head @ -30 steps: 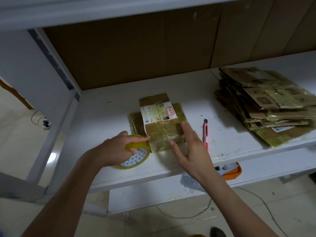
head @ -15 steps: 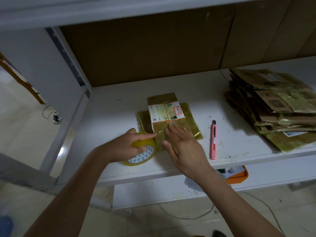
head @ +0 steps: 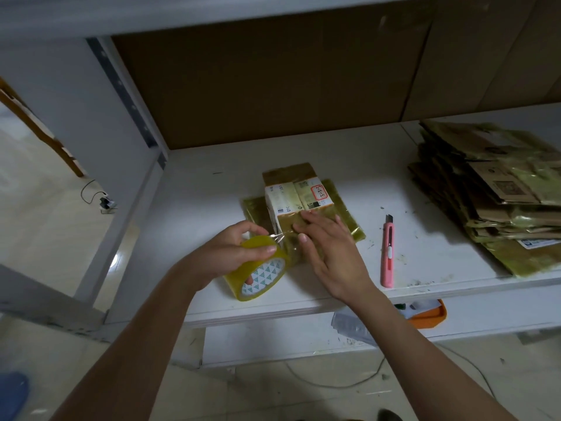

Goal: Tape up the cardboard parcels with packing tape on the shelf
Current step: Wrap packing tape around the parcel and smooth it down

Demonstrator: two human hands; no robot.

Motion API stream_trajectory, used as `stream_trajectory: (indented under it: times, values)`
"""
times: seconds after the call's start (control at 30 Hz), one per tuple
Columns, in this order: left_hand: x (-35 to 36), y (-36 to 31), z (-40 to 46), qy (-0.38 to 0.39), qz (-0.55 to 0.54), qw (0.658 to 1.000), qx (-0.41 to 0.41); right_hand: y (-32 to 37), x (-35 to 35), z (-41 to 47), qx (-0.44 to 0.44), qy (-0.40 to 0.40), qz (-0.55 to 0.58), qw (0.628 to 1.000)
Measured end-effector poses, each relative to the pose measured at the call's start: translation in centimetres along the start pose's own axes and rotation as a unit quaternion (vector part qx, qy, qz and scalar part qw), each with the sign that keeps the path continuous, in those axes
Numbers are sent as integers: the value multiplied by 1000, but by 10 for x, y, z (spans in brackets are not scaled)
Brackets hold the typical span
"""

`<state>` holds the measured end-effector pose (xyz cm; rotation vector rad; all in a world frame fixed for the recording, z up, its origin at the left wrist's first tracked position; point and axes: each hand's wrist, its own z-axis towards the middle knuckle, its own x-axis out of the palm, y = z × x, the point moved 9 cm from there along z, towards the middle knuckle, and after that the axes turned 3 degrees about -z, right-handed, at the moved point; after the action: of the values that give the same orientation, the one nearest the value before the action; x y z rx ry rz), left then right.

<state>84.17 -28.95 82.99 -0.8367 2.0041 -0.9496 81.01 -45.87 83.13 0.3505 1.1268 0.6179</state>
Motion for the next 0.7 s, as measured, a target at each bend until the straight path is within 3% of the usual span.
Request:
stream_trajectory:
  times: [0.17, 0.43, 0.7]
  values:
    - [-9, 0, -7, 14, 48, 999, -20, -7, -2, 6, -1, 11, 18, 1000]
    - [-20, 4, -8, -64, 133, 989, 1, -5, -6, 10, 28, -13, 13, 999]
    - [-22, 7, -9, -95, 80, 992, 11, 12, 4, 6, 77, -41, -90, 992]
